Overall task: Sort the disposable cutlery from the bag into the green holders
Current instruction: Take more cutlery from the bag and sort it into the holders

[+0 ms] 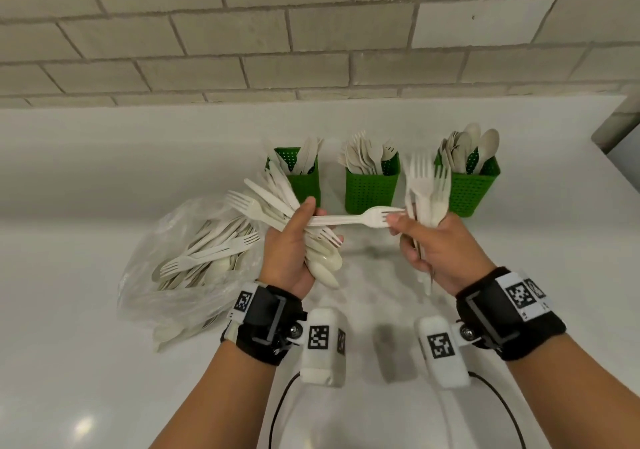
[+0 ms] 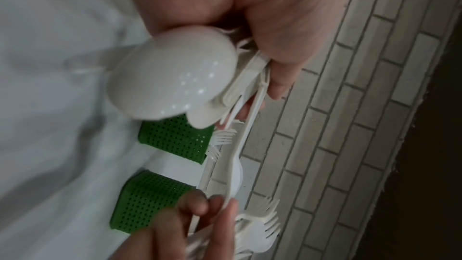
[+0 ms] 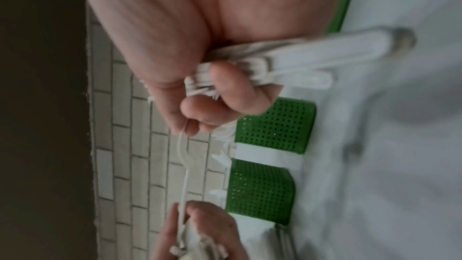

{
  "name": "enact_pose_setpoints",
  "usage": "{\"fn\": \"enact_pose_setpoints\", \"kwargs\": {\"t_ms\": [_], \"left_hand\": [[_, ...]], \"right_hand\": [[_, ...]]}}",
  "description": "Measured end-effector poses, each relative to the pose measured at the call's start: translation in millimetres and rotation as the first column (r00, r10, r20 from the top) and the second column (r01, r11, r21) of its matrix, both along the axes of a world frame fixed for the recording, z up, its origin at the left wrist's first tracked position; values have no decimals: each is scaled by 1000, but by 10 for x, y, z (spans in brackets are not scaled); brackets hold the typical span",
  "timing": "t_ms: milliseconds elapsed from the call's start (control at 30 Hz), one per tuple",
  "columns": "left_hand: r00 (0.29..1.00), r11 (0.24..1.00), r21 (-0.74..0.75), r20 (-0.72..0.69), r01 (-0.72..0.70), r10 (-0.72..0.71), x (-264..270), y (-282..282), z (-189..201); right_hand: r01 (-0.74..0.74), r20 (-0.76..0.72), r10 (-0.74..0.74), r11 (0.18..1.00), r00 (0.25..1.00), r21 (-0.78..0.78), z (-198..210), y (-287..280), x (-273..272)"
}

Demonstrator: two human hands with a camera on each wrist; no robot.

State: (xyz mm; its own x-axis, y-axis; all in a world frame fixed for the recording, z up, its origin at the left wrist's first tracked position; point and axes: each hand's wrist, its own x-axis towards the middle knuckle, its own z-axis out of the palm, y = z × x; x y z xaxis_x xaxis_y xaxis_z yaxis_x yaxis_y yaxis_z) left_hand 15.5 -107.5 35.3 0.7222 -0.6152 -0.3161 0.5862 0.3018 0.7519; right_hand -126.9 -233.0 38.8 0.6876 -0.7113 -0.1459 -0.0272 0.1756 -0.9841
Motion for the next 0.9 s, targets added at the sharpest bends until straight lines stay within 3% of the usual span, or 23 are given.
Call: {"fn": "enact_pose_setpoints", "kwargs": {"t_ms": [67, 133, 200, 300, 400, 467, 533, 567, 633, 800, 900], "left_hand": [[998, 999, 19, 62, 25, -27, -34, -31, 4], [993, 996, 24, 81, 87, -89, -128, -64, 1], [980, 982, 17, 65, 189, -190, -216, -77, -16], [958, 960, 48, 72, 274, -277, -292, -62, -71], [964, 961, 111, 46, 254, -261, -279, -45, -87], [964, 960, 132, 63, 248, -257, -257, -42, -107], [962, 964, 133, 115, 231, -247, -262, -55, -99], [963, 969, 114, 132, 219, -234, -269, -68, -85], [970, 978, 51, 131, 200, -205, -272, -91, -54], [984, 985, 6, 47, 171, -171, -192, -54, -80], [990, 990, 29, -43, 136, -134, -130, -29, -82]], "right_hand": [[1, 148, -20, 992, 989, 129, 63, 23, 14], [-104, 308, 13, 955, 951, 279, 122, 67, 41], [-158, 367, 49, 949, 929, 273, 175, 109, 81], [62, 260, -79, 995, 962, 73, 249, 99, 132], [216, 312, -273, 955, 910, 205, 313, -38, 119], [177, 268, -211, 974, 940, 145, 296, -72, 76], [-14, -8, 13, 984, 1000, -176, 222, -9, 31], [-180, -141, 145, 942, 979, -284, 173, 56, 22], [-366, -232, 307, 887, 923, -283, 58, 155, 23], [-247, -239, 176, 917, 955, -312, -25, 63, 49], [-61, -185, 22, 976, 983, -210, -26, -13, 43]]}}
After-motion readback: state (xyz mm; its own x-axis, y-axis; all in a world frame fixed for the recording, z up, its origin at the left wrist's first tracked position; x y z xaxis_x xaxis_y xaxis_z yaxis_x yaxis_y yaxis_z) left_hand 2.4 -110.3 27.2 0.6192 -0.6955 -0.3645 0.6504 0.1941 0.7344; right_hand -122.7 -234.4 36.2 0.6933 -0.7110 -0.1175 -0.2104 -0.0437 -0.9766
